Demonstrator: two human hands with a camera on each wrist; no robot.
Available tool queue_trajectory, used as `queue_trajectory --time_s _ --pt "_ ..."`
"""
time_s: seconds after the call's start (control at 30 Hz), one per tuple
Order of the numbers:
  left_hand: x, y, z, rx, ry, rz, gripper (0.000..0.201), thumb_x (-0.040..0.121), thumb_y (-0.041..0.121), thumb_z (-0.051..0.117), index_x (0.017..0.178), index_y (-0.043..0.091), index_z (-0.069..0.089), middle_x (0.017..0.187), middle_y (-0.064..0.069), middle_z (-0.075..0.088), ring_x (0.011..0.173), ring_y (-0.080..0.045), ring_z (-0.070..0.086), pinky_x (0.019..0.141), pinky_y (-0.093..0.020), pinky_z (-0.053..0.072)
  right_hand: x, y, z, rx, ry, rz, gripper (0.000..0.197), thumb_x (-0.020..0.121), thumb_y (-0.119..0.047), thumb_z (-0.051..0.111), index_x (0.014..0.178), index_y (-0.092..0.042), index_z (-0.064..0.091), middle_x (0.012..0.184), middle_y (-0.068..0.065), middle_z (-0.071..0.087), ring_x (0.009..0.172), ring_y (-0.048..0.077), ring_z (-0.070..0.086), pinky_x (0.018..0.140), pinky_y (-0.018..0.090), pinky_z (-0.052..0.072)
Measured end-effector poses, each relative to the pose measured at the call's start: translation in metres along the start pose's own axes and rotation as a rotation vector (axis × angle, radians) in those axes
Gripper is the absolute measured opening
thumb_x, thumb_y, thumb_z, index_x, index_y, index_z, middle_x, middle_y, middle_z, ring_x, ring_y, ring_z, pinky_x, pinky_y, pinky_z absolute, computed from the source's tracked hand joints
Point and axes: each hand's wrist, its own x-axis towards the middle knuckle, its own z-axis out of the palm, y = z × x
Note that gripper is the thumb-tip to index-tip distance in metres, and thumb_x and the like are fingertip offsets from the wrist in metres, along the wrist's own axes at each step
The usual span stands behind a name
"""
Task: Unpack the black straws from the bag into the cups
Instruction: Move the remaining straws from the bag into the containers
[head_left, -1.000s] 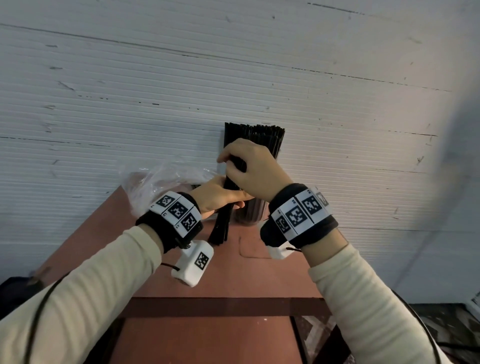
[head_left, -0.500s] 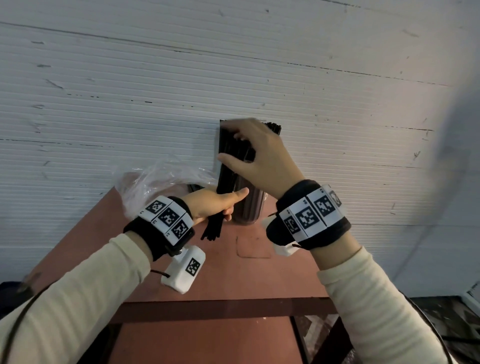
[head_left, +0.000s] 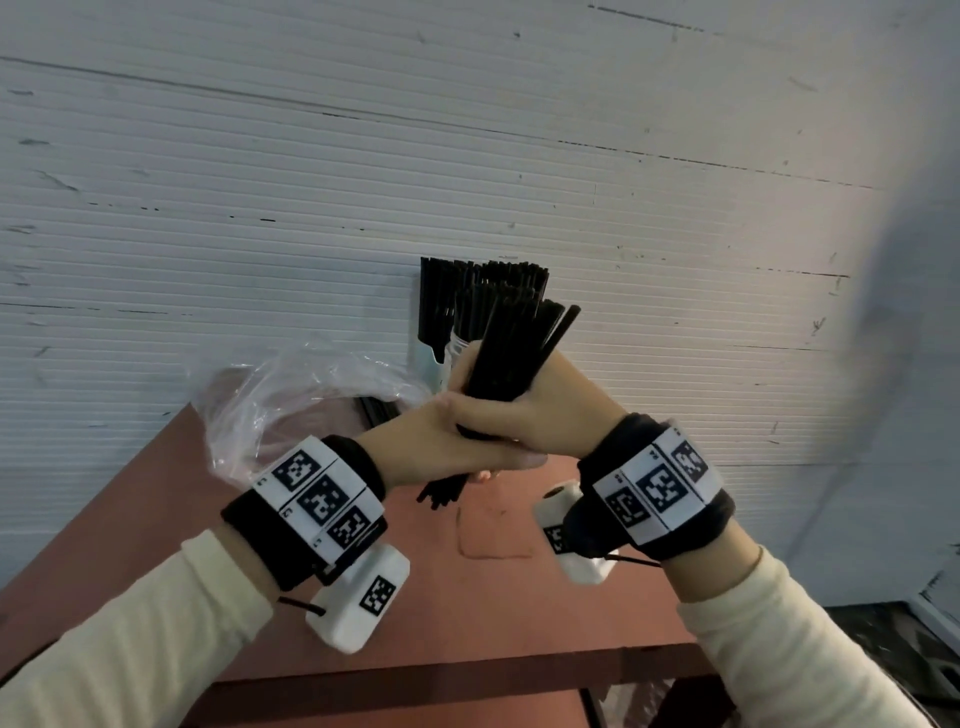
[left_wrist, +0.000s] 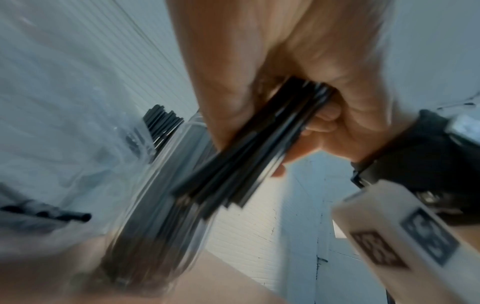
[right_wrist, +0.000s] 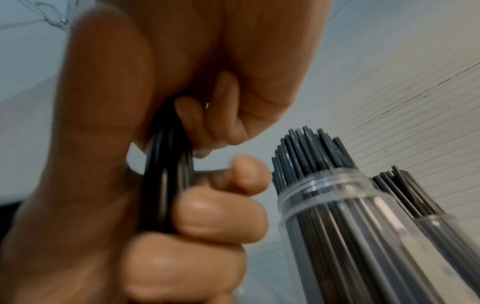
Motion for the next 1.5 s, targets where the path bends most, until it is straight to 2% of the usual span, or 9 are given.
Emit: queue_trajectory --time_s 0.1,0.23,0.4,0.53,0.73,0.9,1.0,1.3,1.5 --pt "0.009 0.001 -0.004 -0.014 0.244 0.133 0.072 0.062 0.041 0.088 0.117 0.031 0.044 0.112 0.011 0.063 0.104 -0.003 0.061 0.093 -0.028 0.051 0.009 -0.005 -0.027 0.037 0.13 -0.012 0.012 0.089 -0.008 0.067 0.082 0.001 0.065 0.066 -0.004 0.064 0.061 0.004 0.06 0.058 0.014 0.045" --pt "0.035 -0.009 -0.014 0.087 0.621 0.221 0.109 0.041 0.063 0.083 0.128 0.035 0.023 0.135 0.001 0.033 0.13 -0.006 0.034 0.106 -0.023 0.031 0.028 -0.006 -0.073 0.087 0.386 0.024 0.019 0.089 -0.007 0.065 0.078 0.007 0.061 0.057 -0.01 0.052 0.047 0.0 0.047 0.048 0.01 0.036" --pt "0.07 -0.018 -0.035 0.001 0.52 0.05 0.136 0.047 0.046 0.093 0.146 0.032 0.002 0.143 0.002 0.029 0.132 -0.008 0.032 0.109 -0.025 0.027 0.042 0.001 -0.101 0.156 0.499 0.105 0.015 0.087 -0.007 0.064 0.079 0.005 0.061 0.063 0.01 0.047 0.044 0.011 0.038 0.041 0.02 0.029" --pt "0.084 -0.026 -0.043 -0.001 0.436 0.01 0.115 0.059 0.023 0.091 0.147 0.024 0.016 0.131 0.007 0.05 0.119 -0.006 0.051 0.109 -0.03 0.036 0.05 0.01 -0.104 0.145 0.451 0.146 0.018 0.087 -0.01 0.064 0.078 0.006 0.06 0.064 0.011 0.047 0.045 0.015 0.036 0.041 0.021 0.028" --pt "0.083 -0.028 -0.044 0.012 0.27 0.061 0.077 0.054 0.043 0.093 0.116 0.014 0.059 0.109 -0.007 0.07 0.106 -0.021 0.067 0.098 -0.047 0.05 0.057 0.01 -0.104 0.073 0.379 0.162 0.016 0.088 -0.012 0.066 0.076 -0.004 0.058 0.058 0.003 0.048 0.043 0.011 0.037 0.04 0.018 0.03" --pt "0.078 -0.024 -0.042 -0.081 0.266 0.077 0.092 0.045 0.062 0.086 0.119 0.015 0.06 0.112 -0.004 0.071 0.108 -0.018 0.066 0.097 -0.035 0.049 0.054 0.01 -0.104 0.035 0.362 0.129 0.019 0.088 -0.012 0.066 0.071 -0.009 0.057 0.057 -0.001 0.049 0.044 0.009 0.041 0.041 0.019 0.033" --pt "0.078 -0.021 -0.038 -0.08 0.298 0.057 0.062 0.056 0.054 0.085 0.107 0.023 0.064 0.101 0.004 0.074 0.099 -0.01 0.068 0.09 -0.029 0.049 0.055 0.01 -0.101 0.022 0.345 0.112 0.018 0.088 -0.01 0.065 0.072 -0.007 0.058 0.056 -0.004 0.049 0.044 0.004 0.043 0.042 0.016 0.033" --pt "0.078 -0.023 -0.033 -0.019 0.403 0.061 0.06 0.056 0.049 0.083 0.108 0.022 0.066 0.101 0.004 0.074 0.097 -0.009 0.069 0.094 -0.036 0.052 0.046 0.026 -0.097 0.049 0.346 0.112 0.021 0.089 -0.012 0.064 0.07 -0.009 0.057 0.058 -0.002 0.049 0.048 0.009 0.042 0.045 0.019 0.035" --pt "0.074 -0.02 -0.038 -0.027 0.272 0.032 0.075 0.053 0.051 0.087 0.116 0.02 0.062 0.109 0.003 0.072 0.105 -0.01 0.066 0.099 -0.035 0.048 0.039 0.033 -0.105 0.077 0.334 0.137 0.018 0.09 -0.012 0.065 0.076 -0.003 0.058 0.059 0.0 0.049 0.051 0.013 0.041 0.045 0.021 0.034"
